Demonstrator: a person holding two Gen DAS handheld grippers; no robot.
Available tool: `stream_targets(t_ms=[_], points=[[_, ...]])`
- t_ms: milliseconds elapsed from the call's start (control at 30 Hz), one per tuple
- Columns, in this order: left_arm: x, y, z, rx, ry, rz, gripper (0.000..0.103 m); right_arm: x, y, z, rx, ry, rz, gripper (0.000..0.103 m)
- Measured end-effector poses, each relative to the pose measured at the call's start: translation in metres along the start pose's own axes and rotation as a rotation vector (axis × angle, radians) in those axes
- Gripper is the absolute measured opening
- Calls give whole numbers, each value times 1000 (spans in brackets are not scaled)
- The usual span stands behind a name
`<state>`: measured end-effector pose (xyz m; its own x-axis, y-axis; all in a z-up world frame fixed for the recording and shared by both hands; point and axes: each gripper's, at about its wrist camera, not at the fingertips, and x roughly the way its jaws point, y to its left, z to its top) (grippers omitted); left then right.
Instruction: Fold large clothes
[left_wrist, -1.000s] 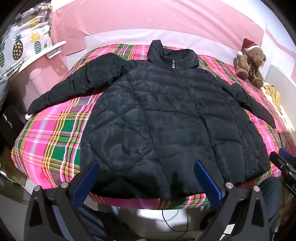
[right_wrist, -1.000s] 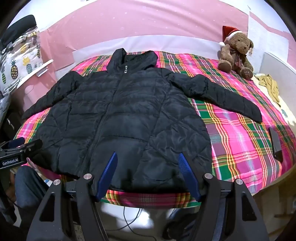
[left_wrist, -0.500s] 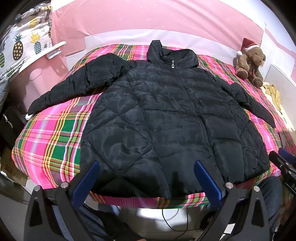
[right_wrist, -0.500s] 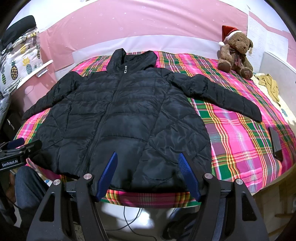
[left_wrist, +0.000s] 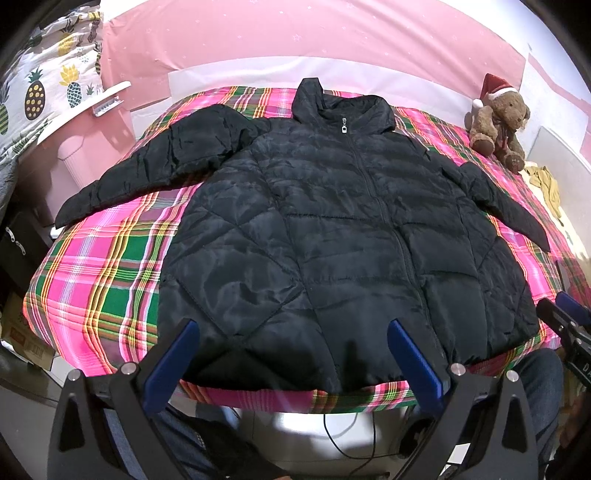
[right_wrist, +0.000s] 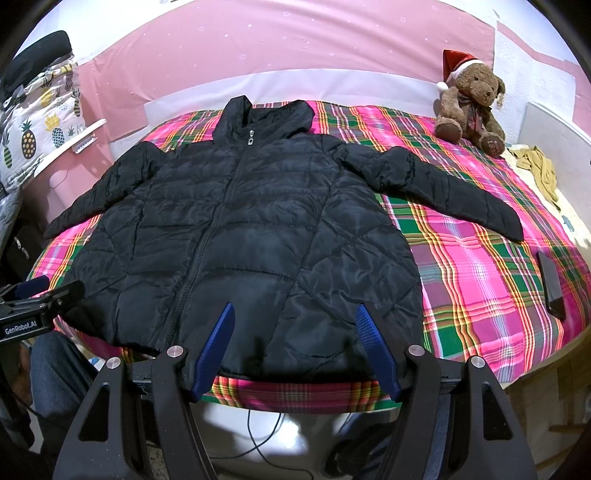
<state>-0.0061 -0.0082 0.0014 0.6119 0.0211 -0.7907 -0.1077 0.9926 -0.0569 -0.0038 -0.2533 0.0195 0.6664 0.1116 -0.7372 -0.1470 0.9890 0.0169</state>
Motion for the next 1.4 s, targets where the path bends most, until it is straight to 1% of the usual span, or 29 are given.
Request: stream_targets(t_ms=[1400], points=[[1, -2, -2, 1, 9, -5, 103, 0, 0, -2, 0, 3, 2, 68]])
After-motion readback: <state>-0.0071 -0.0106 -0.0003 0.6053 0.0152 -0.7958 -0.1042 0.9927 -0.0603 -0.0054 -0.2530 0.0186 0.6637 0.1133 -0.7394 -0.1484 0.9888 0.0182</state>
